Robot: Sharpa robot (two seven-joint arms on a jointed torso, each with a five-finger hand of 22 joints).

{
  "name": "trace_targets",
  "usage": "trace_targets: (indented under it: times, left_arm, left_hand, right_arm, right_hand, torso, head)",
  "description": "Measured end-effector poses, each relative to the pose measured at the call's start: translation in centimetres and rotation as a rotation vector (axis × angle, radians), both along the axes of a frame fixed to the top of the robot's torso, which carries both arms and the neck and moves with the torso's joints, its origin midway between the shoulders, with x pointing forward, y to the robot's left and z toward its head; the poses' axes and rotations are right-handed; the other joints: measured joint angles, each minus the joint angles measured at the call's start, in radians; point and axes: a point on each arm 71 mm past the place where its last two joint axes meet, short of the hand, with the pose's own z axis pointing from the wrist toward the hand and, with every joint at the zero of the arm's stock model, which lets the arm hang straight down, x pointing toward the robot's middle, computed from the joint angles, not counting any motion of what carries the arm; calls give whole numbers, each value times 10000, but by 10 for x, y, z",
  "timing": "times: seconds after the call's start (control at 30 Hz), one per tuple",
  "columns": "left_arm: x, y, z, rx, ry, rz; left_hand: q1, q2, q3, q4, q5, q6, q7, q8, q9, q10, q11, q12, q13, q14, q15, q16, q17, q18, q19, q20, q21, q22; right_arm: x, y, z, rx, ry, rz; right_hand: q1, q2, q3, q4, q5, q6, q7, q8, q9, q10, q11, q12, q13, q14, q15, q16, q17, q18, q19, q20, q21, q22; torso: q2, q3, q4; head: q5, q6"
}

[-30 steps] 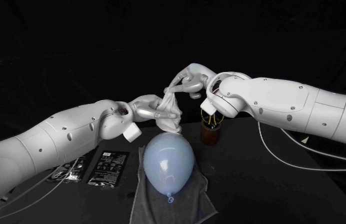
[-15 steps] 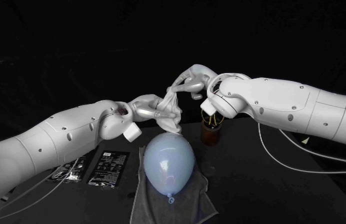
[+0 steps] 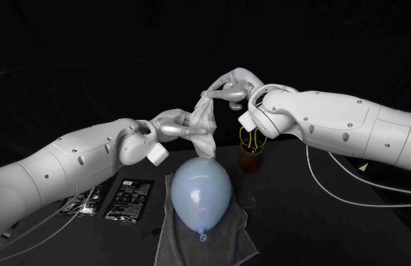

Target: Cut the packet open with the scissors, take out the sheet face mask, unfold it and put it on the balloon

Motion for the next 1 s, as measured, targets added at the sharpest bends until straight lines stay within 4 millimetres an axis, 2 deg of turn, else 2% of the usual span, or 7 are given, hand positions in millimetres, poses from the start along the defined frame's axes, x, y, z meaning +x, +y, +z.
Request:
trace_targets:
  times: [0.17,0.27,0.33,0.5,0.57,0.87,1.0]
  left_arm:
    - [2,0,1,-387,188,249]
    - [3,0,2,-642,302,388]
    - [4,0,2,-876,392,516]
    - [6,-1,4,-1367,554,767]
    - [7,-1,5,-1519,603,838]
    - [9,-2,6,-1998,788,1044]
    - [10,-2,6,-2098,844,1065]
  left_hand:
    - [0,0,-37,-46,0,-2,2,8,14,-35,35,0,0,-33,33,0,-6,8,0,0,0,33]
    - [33,33,32,-139,0,119,21,13,36,-25,25,0,6,-33,33,0,-6,92,54,-54,42,34]
    - [108,108,101,-208,0,449,46,150,115,172,-111,79,18,34,-34,0,-6,116,54,-54,43,34]
    - [-6,231,327,-178,0,1015,192,414,243,490,-198,79,19,59,-58,0,-5,117,55,-54,43,34]
    - [-127,353,413,-96,0,1158,234,484,271,550,-208,79,19,59,-58,0,-5,116,54,-53,43,30]
    - [-164,389,628,-40,0,1283,288,556,311,852,-268,78,18,184,-180,51,21,113,-18,-53,43,22]
    - [-230,324,685,-40,0,1371,305,624,337,956,-306,78,18,232,-227,62,40,110,-18,-53,43,32]
  right_arm:
    - [3,0,2,152,-192,-74]
    - [4,0,3,185,-232,-70]
    - [4,1,3,204,-250,-57]
    - [4,2,4,235,-311,-40]
    - [4,3,4,249,-344,-40]
    - [9,0,7,304,-554,-274]
    - [12,-3,8,316,-648,-430]
  right_hand:
    - [1,-1,29,-29,-1,-19,11,1,0,0,0,-19,2,-1,0,0,0,0,0,0,0,0]
    - [1,-2,29,-30,-1,-40,6,39,0,-1,1,-30,5,-1,0,0,-1,0,0,0,0,0]
    - [-3,-6,29,-30,-2,-50,14,59,0,-1,2,-31,6,-1,0,-1,-3,-1,0,0,0,-1]
    - [-21,-25,29,-30,-3,-79,12,115,0,-16,16,-41,9,-1,1,-7,-9,-2,0,1,-1,-5]
    - [-21,-25,29,-29,-3,-81,13,117,0,-16,15,-36,9,-2,1,-8,-8,-2,0,1,-5,-7]
    - [-18,-24,57,-58,-7,-114,10,230,0,-16,16,4,6,-2,1,-27,-6,-2,-1,1,-6,-5]
    - [-17,-23,85,-55,-25,-105,1,231,0,-16,16,4,1,-18,17,0,0,-2,-1,1,-6,-3]
  torso:
    - [1,0,0]
    - [1,0,-2]
    - [1,0,-3]
    - [1,0,-3]
    - [0,0,-3]
    - [-2,3,-3]
    - [-2,5,1]
  head:
    - [8,-2]
    - [13,-5]
    - [14,-6]
    - [14,-7]
    - [14,-7]
    - [-2,16]
    - [-16,32]
